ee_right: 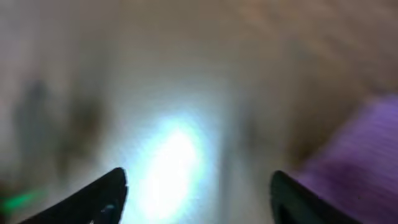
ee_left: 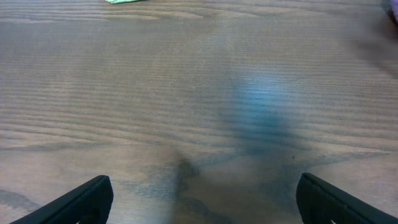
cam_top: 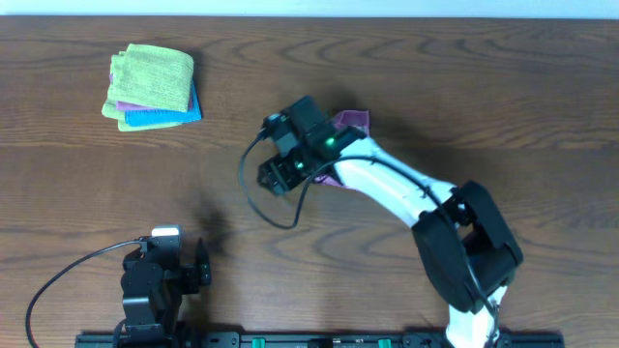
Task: Fold the cloth
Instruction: 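Carry the pink cloth with the right gripper toward table center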
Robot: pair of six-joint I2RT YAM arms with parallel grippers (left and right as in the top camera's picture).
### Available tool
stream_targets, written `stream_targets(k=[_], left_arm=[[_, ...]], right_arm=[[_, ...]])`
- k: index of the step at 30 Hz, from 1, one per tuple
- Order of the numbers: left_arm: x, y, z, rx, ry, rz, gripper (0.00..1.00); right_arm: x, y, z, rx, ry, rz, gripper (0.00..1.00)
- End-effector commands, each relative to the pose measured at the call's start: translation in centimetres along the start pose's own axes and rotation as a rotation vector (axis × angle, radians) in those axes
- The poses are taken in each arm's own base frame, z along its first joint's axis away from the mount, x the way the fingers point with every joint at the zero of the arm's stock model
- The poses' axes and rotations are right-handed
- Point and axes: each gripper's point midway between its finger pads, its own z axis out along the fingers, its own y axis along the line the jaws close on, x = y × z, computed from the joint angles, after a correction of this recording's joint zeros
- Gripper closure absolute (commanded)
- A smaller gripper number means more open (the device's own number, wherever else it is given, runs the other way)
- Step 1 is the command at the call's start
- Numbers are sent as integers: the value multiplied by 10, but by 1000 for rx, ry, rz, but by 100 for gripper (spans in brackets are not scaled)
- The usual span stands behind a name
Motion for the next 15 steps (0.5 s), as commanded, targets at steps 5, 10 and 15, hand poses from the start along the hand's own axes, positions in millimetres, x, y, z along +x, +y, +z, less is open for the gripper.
stream_targets(k=[5, 10, 15], left_arm=[[10, 2, 2, -15, 34, 11, 5], [10, 2, 2, -15, 34, 11, 5], [10, 2, 2, -15, 34, 11, 5]], right_arm=[[-33, 2, -55, 68, -129, 0, 19], [-26, -49, -101, 328, -134, 68, 20], [-11, -90, -117, 408, -101, 156, 22]])
